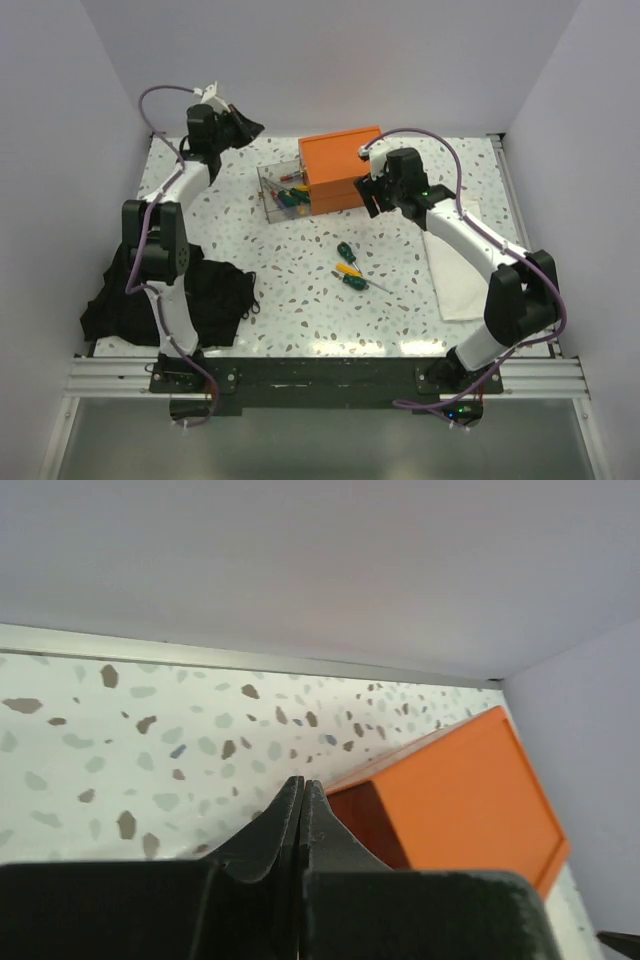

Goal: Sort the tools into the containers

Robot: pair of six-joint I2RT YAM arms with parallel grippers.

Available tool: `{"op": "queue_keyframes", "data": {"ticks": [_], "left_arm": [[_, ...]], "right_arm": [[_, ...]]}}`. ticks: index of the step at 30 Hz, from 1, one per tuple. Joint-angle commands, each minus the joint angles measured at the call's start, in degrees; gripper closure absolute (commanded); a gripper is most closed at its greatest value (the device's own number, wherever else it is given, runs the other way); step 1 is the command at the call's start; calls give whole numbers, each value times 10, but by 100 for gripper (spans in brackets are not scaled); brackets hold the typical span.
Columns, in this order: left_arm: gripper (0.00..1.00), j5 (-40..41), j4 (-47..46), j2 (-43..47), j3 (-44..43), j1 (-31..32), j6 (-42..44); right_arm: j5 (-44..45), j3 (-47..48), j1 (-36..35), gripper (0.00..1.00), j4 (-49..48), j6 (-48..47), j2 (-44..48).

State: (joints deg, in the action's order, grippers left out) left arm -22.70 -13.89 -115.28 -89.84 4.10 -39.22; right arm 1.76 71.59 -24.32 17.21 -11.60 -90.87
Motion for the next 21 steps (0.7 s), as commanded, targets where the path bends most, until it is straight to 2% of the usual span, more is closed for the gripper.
{"op": "queue_keyframes", "data": {"ticks": [1, 3, 7, 11, 16, 21], "left_arm": [[100, 11, 6, -47, -37, -7, 109], [100, 11, 7, -41, -24, -7, 120], [99, -13, -17, 15, 54, -9, 97], [58, -32, 15, 87, 105, -10, 85], [44, -29, 31, 187, 195, -10, 98], [42, -30, 68, 255, 253, -10, 131]], "right_arm": [[-4, -14, 2, 28, -25, -7, 35], [-14, -22, 2, 28, -21, -28, 43], [-127, -44, 1, 30, 30, -124, 72], [-141, -81, -10, 30, 71, -199, 74], [-125, -151, -76, 31, 61, -228, 75], [-91, -160, -126, 32, 41, -216, 26]]}}
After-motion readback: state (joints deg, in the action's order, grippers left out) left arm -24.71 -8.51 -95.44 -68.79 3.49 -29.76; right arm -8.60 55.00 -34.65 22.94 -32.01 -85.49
